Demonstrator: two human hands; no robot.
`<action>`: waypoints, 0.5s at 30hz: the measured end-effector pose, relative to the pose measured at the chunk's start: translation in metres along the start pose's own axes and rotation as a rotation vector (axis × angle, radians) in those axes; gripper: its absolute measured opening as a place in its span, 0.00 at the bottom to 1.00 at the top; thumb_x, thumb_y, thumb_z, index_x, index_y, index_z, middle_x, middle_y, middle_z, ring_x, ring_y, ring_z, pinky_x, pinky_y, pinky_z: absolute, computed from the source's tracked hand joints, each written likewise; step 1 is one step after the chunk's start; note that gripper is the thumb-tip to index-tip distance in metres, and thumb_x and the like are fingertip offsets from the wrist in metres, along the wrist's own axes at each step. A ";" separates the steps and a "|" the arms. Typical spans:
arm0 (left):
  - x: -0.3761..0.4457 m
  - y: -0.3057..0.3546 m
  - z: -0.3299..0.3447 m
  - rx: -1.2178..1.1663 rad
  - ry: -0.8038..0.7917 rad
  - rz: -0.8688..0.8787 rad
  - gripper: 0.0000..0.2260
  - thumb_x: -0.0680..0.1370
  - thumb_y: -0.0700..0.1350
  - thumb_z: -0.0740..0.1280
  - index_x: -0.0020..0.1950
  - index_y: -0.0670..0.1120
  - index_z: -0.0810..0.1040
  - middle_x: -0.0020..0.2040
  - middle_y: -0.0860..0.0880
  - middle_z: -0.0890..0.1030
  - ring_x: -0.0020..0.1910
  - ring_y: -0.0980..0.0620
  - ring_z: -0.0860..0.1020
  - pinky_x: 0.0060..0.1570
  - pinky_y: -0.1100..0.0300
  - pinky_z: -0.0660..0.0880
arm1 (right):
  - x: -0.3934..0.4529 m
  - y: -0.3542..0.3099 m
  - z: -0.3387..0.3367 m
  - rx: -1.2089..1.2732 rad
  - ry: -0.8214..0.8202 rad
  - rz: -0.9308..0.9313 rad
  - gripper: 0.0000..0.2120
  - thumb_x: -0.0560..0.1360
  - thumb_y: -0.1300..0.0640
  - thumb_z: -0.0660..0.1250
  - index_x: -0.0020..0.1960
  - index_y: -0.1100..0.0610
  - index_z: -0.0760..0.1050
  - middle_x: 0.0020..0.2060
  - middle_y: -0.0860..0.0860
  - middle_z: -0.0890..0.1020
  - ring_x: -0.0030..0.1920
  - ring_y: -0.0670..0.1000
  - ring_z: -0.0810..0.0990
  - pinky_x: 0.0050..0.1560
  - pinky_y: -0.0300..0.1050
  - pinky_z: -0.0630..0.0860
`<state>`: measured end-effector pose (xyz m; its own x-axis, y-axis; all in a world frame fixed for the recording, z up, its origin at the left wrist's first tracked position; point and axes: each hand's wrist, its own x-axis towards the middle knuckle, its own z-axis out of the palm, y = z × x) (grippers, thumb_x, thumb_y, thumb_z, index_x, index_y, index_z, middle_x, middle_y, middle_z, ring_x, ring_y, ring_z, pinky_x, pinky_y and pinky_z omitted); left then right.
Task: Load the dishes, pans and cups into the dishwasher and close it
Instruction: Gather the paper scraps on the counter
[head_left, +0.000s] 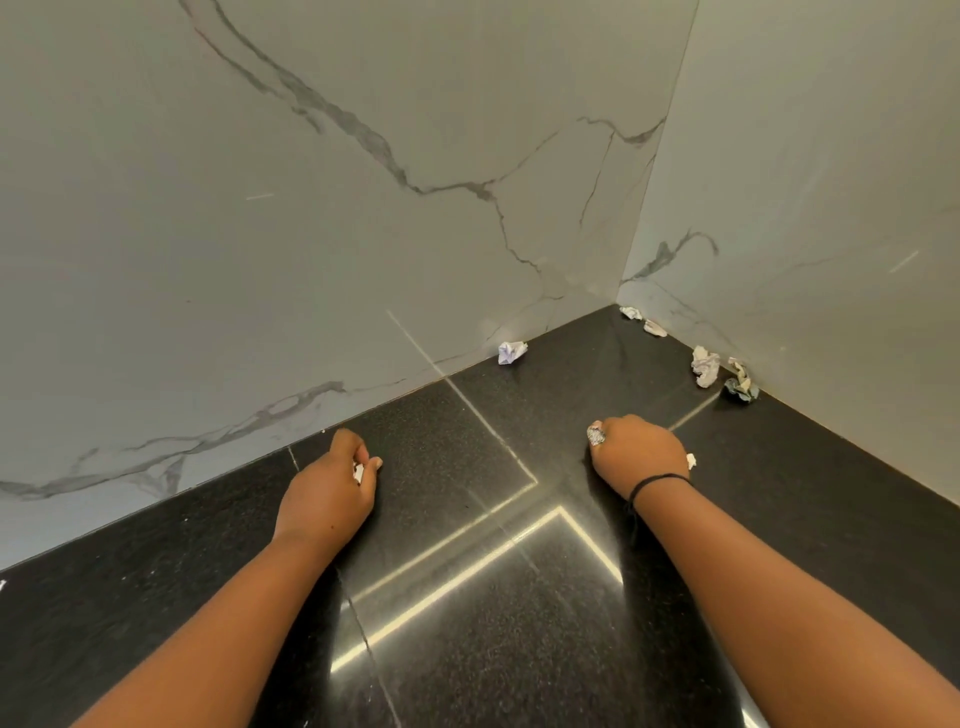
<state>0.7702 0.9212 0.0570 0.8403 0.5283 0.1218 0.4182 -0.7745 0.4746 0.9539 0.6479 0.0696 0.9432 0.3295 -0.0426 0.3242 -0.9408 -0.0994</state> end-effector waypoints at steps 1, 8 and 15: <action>-0.009 0.002 -0.003 -0.014 -0.010 0.006 0.08 0.80 0.52 0.61 0.47 0.50 0.66 0.33 0.51 0.76 0.30 0.52 0.76 0.32 0.56 0.75 | -0.011 -0.003 -0.004 -0.015 -0.017 -0.033 0.18 0.82 0.49 0.51 0.57 0.56 0.76 0.53 0.55 0.80 0.52 0.58 0.79 0.46 0.48 0.70; -0.090 0.001 -0.010 -0.053 -0.065 0.023 0.08 0.79 0.54 0.62 0.44 0.54 0.65 0.32 0.52 0.77 0.31 0.56 0.76 0.34 0.58 0.74 | -0.048 0.032 -0.022 0.027 0.177 0.029 0.09 0.81 0.54 0.52 0.55 0.55 0.69 0.53 0.56 0.77 0.49 0.60 0.79 0.41 0.48 0.69; -0.136 0.013 -0.011 0.024 -0.021 -0.005 0.07 0.80 0.56 0.59 0.46 0.55 0.63 0.34 0.52 0.77 0.31 0.57 0.74 0.35 0.59 0.73 | -0.078 0.073 0.000 0.050 0.025 0.071 0.15 0.80 0.55 0.50 0.66 0.51 0.65 0.64 0.54 0.69 0.57 0.60 0.76 0.52 0.52 0.75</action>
<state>0.6571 0.8431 0.0563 0.8449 0.5253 0.1010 0.4307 -0.7801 0.4538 0.9042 0.5538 0.0659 0.9654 0.2596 -0.0268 0.2530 -0.9563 -0.1466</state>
